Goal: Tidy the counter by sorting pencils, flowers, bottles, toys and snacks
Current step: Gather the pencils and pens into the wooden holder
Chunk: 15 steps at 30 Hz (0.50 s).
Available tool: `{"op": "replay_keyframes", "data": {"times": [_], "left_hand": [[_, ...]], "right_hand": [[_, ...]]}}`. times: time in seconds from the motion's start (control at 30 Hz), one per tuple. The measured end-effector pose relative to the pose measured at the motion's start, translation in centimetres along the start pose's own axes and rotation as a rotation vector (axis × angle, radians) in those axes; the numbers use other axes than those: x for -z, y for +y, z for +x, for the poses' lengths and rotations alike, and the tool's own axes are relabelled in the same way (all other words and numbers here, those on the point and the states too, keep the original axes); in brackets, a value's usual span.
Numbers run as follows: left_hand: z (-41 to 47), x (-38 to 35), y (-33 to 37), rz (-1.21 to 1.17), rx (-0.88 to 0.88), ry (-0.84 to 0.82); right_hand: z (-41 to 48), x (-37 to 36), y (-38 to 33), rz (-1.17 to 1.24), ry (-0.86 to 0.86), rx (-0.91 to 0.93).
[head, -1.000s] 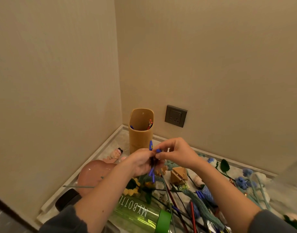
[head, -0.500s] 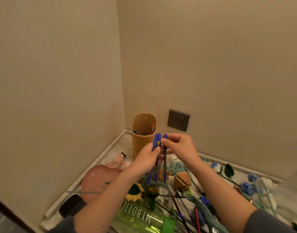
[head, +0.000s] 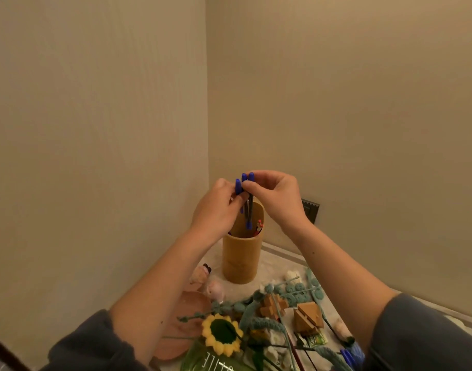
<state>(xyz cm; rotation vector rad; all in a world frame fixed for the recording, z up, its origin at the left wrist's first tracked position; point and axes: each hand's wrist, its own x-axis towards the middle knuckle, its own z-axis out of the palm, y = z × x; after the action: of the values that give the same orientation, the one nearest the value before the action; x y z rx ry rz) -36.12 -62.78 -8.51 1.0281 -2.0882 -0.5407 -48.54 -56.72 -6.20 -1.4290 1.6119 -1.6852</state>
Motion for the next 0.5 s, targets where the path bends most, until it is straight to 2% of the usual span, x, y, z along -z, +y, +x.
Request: {"op": "replay_keyframes", "data": {"times": [0.27,0.43,0.5], "left_hand": [[0.2,-3.6,-4.1,0.124,0.027,-0.109],[-1.3,-5.8,-6.0,0.211,0.066,-0.178],[-1.8,-6.1,-6.5,0.183,0.073,-0.165]], "right_hand": [[-0.7,-1.0,5.7,-0.133,0.013,-0.051],[-1.9,-0.9,8.7,-0.471,-0.040,-0.052],[-2.7,-0.3,8.9,-0.499,-0.031,-0.059]]}}
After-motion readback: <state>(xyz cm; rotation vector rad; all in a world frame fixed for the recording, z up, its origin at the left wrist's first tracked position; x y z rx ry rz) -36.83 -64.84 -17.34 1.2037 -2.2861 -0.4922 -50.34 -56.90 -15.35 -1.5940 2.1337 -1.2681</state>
